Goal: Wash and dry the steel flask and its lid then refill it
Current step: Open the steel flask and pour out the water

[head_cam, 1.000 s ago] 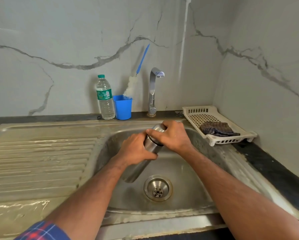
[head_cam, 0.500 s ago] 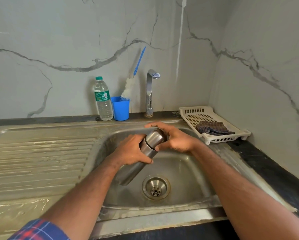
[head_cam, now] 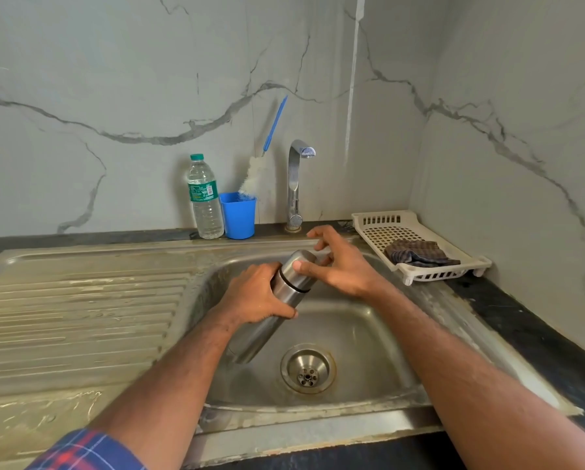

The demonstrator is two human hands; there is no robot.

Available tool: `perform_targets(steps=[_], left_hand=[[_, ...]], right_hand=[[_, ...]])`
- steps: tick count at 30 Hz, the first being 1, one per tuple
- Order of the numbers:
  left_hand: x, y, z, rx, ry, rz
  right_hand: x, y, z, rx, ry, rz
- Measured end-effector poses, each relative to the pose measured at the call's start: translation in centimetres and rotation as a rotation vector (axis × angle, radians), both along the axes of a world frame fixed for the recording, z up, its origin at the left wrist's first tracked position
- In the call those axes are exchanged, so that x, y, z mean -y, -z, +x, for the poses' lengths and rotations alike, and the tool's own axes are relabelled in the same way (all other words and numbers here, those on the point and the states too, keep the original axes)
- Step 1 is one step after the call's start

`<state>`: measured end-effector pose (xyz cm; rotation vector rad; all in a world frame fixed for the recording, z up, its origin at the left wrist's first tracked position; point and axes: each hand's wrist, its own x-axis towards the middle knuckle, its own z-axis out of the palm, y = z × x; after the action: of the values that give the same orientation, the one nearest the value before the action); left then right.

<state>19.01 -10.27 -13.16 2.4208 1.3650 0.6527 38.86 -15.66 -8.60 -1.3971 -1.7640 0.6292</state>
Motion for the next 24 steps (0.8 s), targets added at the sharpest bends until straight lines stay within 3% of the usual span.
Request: perform_targets(steps=[2,7,14,20,22,24], left_hand=[[0.1,0.0,0.0,-0.012,-0.003,0.006],[0.1,0.1,0.0,0.016,-0.016,-0.002],[0.2,-0.1,0.1,-0.005,0.000,0.007],[0.2,-0.1,-0.1,0.042,-0.022,-0.009],[0.2,-0.2,-0.1,0.029,-0.018,-0.005],[0.3,-0.2,0.0,0.014,-0.009,-0.009]], right_hand=[[-0.1,0.2,0.0,-0.012,0.060,0.059],[0.1,0.1,0.4,-0.264,-0.176,-0.033],[-0.3,0.5,-0.3,-0.061,0.088,-0.008],[-0.4,0.8,0.7,-0.406,-0.239,-0.118],[-0.1,0.7,0.5,-0.385,-0.209,-0.158],[0.2,0.5,0.2,-0.243,-0.043,-0.165]])
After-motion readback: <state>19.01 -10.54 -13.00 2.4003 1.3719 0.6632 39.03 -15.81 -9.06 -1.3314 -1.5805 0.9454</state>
